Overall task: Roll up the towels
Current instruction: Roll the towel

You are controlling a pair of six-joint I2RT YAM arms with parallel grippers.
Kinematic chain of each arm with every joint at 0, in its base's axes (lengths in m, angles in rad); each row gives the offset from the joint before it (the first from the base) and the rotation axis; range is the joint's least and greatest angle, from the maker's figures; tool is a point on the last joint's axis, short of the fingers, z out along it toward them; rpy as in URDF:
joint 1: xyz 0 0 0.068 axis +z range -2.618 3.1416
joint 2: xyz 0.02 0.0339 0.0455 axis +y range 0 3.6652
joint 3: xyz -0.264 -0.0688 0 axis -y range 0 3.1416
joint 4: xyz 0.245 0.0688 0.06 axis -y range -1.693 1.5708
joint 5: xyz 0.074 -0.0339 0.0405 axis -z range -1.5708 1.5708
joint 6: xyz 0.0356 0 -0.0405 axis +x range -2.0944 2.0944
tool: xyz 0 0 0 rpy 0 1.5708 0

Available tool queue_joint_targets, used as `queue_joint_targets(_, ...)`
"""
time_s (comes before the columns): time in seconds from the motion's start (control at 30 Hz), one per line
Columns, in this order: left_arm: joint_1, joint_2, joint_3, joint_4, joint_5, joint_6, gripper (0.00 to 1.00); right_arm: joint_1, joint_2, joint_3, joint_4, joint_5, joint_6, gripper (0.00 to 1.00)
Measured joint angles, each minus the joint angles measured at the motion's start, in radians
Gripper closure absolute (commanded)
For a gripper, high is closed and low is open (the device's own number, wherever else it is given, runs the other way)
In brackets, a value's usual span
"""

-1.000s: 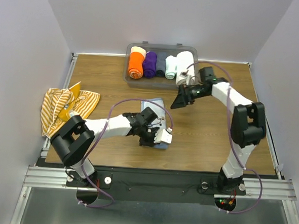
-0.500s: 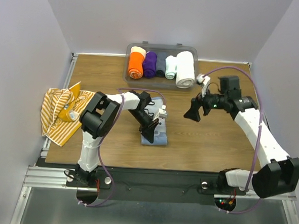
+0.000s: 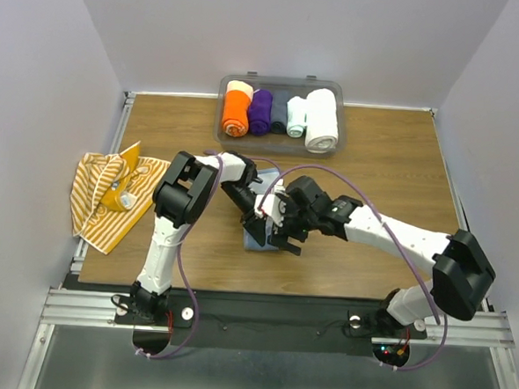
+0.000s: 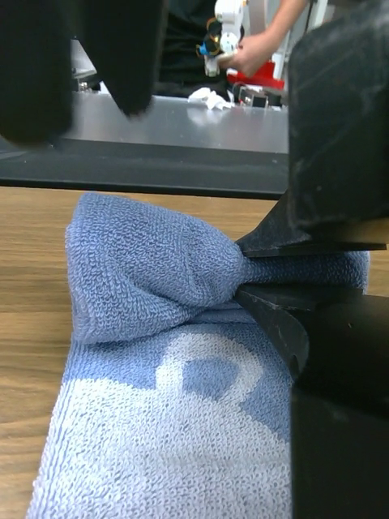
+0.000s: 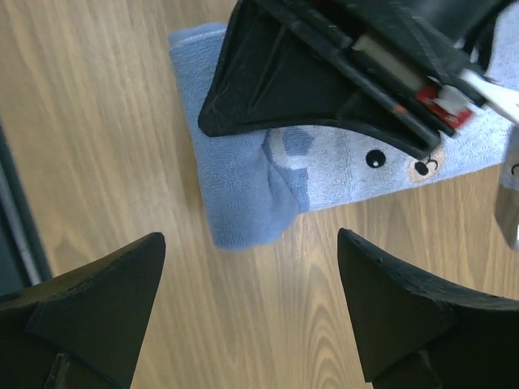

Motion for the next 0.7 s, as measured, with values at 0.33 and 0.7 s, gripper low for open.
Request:
queue_joint_targets(0.33,0.019,0.027,0.023,-0.056,0.008,0.023,0.72,0.127,0.132,-0.073,0.161,0.084,-0.071,0.28)
queue_joint_targets(0.7,0.030,0.024,0.031,-0.098,0.005,0.078,0.57,0.124,0.189,-0.105,0.281,0.106,-0.099,0.99)
